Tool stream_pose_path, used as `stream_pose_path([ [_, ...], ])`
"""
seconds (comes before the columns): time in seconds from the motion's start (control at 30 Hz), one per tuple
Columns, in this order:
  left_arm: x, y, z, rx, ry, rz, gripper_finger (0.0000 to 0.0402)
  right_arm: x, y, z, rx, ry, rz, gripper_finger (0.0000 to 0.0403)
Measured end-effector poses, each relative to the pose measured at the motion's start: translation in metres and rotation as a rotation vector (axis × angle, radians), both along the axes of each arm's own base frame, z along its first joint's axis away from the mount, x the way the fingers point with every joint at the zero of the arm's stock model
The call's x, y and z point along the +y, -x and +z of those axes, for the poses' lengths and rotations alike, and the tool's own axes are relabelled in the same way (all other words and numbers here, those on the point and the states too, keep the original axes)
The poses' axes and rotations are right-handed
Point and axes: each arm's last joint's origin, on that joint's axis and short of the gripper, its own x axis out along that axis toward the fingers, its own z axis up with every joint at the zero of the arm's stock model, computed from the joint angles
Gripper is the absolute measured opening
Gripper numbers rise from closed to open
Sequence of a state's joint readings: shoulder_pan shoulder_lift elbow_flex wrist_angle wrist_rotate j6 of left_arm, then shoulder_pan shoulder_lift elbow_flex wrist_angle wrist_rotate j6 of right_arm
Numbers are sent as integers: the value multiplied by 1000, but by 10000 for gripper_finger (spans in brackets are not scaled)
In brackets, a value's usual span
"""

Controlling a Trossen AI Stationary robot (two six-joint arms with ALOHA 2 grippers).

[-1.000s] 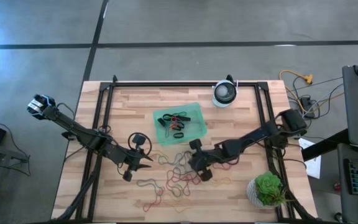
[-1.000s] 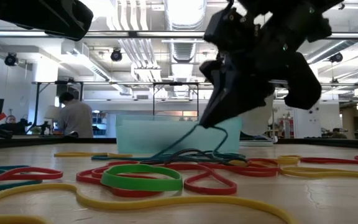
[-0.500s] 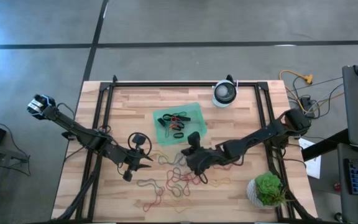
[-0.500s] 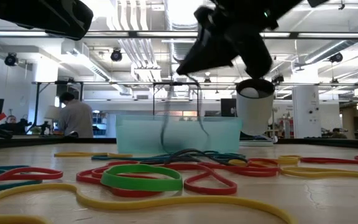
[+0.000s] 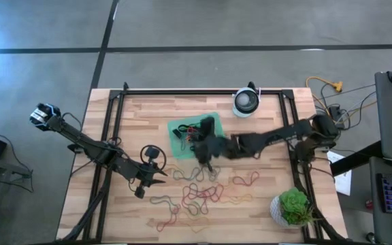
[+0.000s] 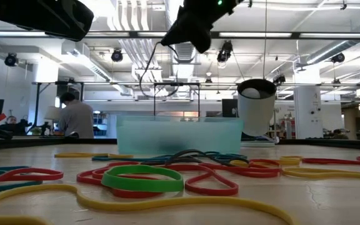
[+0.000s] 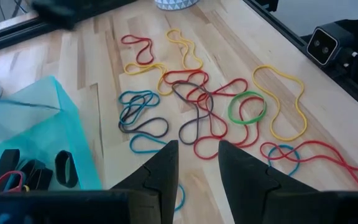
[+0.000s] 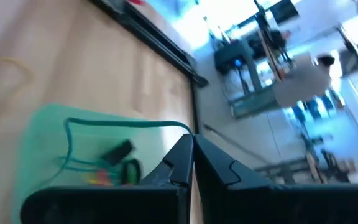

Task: Pick and place rubber bands into bin
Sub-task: Put the blue rubber band into the green bin

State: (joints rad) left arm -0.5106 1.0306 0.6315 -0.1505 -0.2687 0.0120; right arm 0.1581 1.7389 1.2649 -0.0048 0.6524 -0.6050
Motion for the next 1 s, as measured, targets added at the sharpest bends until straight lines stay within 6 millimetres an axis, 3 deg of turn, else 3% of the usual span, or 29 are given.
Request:
stream_pose_path([
  [0.27, 0, 0, 0, 1, 1, 0, 99, -71, -1, -6, 2, -266, -80, 8],
  [0.4, 0, 0, 0, 2, 0, 1, 99, -92, 7, -20, 32, -359, -166, 8],
  [0.8, -1, -2, -3, 10, -4, 0, 99, -105, 16, -33, 40, -540, -255, 9],
  [1.0, -2, -4, -6, 26, -16, -1, 99, -104, 16, -34, 55, -563, -236, 39],
])
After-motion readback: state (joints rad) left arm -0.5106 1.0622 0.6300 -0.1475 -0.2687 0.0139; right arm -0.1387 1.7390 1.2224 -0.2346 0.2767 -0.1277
